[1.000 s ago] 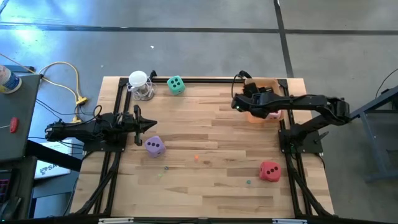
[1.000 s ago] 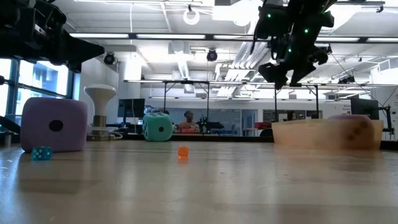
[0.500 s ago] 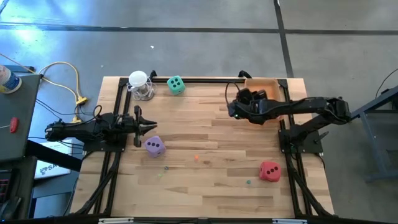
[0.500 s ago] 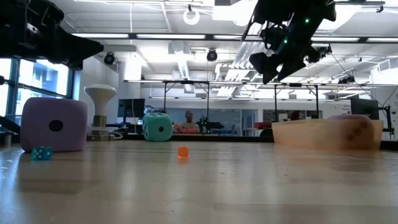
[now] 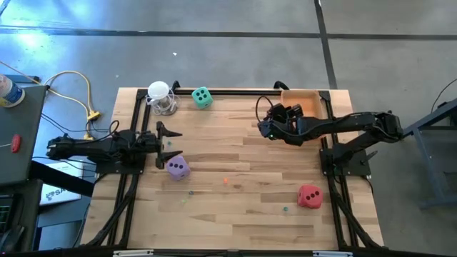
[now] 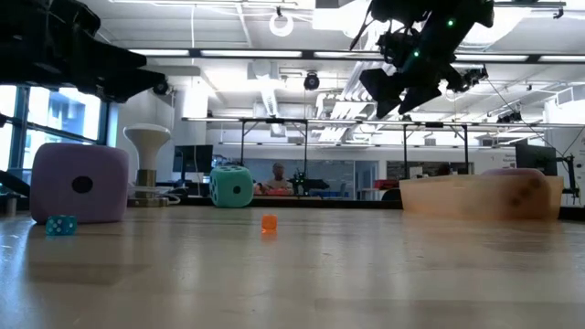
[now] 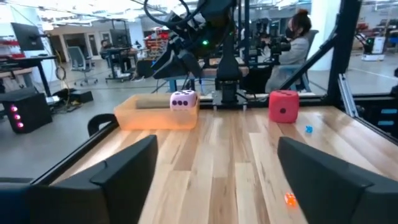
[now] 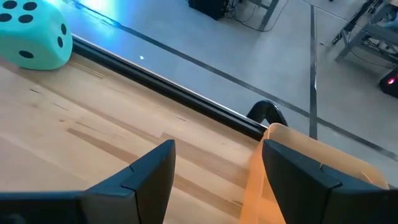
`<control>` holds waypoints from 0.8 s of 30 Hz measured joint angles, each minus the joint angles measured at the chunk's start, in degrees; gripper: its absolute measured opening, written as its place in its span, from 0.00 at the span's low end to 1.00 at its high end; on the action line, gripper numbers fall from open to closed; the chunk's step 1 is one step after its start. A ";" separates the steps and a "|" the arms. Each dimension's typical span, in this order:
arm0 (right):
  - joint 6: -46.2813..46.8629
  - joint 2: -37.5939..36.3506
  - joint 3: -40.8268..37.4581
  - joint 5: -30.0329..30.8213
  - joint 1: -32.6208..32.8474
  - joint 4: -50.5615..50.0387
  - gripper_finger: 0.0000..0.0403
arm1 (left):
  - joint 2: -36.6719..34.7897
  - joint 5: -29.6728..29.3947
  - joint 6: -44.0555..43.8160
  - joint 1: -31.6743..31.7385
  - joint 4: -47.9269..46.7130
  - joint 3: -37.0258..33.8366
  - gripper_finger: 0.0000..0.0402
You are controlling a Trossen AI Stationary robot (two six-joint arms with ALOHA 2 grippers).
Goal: Pick & Place Dice
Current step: Put the purple large die into the orange bin
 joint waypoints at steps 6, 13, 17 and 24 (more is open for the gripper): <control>-0.02 0.00 0.00 -1.05 0.00 0.01 0.58 | 3.24 1.51 -0.09 0.00 3.50 0.00 0.88; -0.05 0.00 -0.01 -1.27 0.00 -0.01 0.58 | 4.24 1.53 -0.24 0.00 6.85 0.00 0.88; -1.47 0.00 -0.01 -2.52 0.00 0.08 0.58 | 4.24 1.03 -0.26 0.00 6.88 0.00 0.88; -1.50 0.00 -0.02 -2.63 0.00 0.16 0.58 | 4.26 2.08 -8.55 -0.37 6.32 0.00 0.88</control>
